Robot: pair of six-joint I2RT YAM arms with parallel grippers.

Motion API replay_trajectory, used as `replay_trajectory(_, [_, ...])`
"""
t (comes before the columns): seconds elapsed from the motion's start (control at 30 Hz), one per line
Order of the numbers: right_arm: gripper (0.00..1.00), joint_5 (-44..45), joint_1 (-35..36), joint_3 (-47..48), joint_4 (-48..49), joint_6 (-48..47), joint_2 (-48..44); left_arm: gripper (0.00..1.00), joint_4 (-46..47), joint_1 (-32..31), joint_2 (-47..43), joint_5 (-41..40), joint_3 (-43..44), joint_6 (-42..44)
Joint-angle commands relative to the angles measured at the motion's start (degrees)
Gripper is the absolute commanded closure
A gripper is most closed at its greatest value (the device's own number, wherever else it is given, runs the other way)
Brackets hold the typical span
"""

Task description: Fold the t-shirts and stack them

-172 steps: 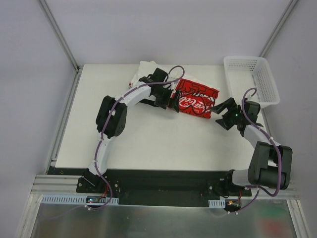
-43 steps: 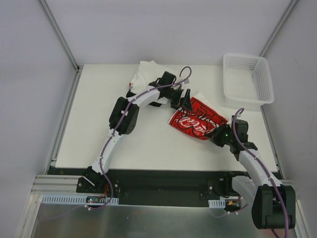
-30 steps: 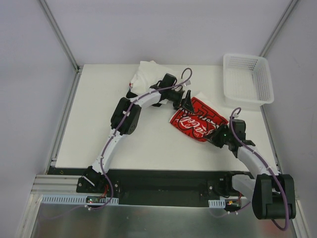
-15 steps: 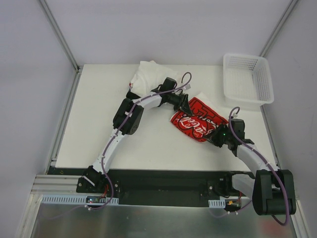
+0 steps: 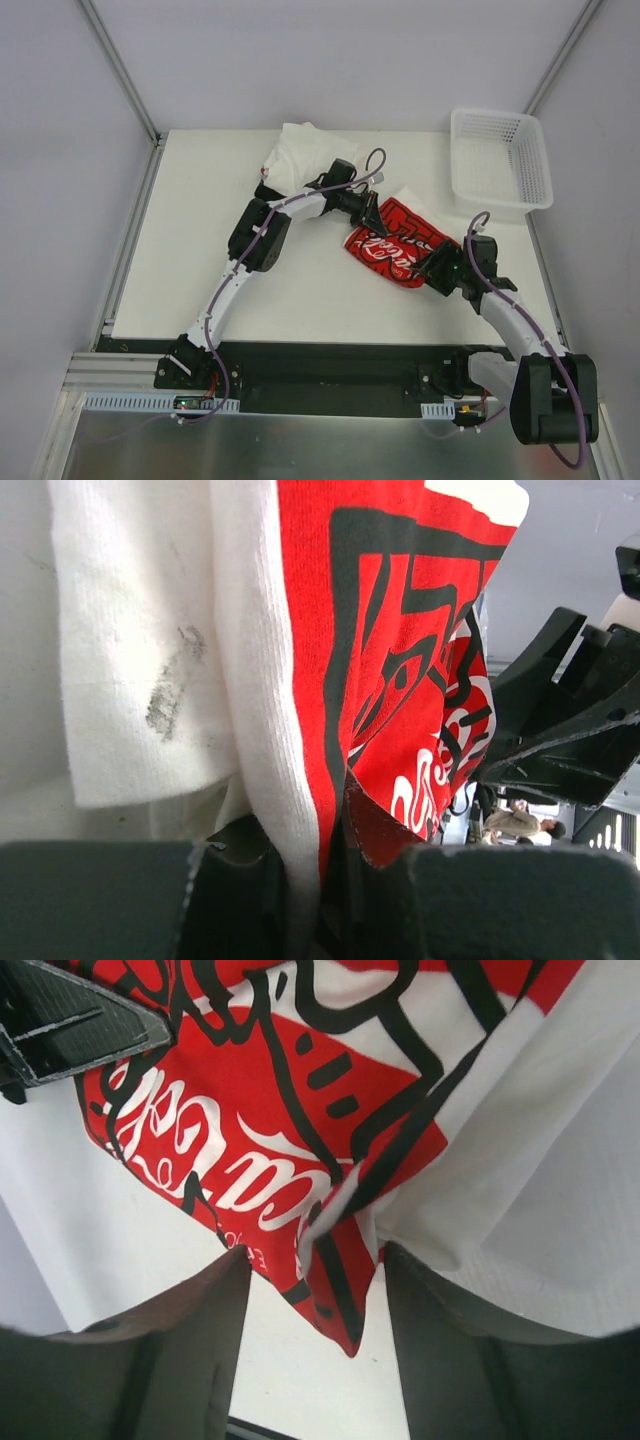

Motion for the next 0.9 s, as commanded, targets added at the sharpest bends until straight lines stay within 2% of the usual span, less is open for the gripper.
replay_trajectory(0.0, [0.34,3.7,0.2,5.2,-5.1,-2.2,0.2,0.94,-1.0,1.6,-3.0,0.3,-3.1,1.9])
replay_trajectory(0.03, [0.27,4.1,0.2,6.0,-6.1,-2.7,0.5,0.94,-1.1,1.9,-3.2,-0.2,-3.6,1.9])
replay_trajectory(0.23, [0.16,7.3,-0.1,7.4,-7.3,-3.9,-0.9,0.96,-1.1,5.2,-8.8,-1.6,-8.1,3.7])
replay_trajectory(0.4, [0.15,8.8,-0.5,6.9,-9.3,-3.2,-2.4,0.96,-1.7,9.5,-11.6,-1.8,-7.2,3.9])
replay_trajectory(0.57, [0.14,10.5,-0.5,3.8,-7.1,-2.0,-1.8,0.97,-2.1,11.6,-11.9,-1.2,-5.2,3.4])
replay_trajectory(0.87, [0.13,8.7,-0.4,5.8,2.6,-1.5,10.5,0.98,-2.2,11.5,-9.0,0.4,-3.7,2.1])
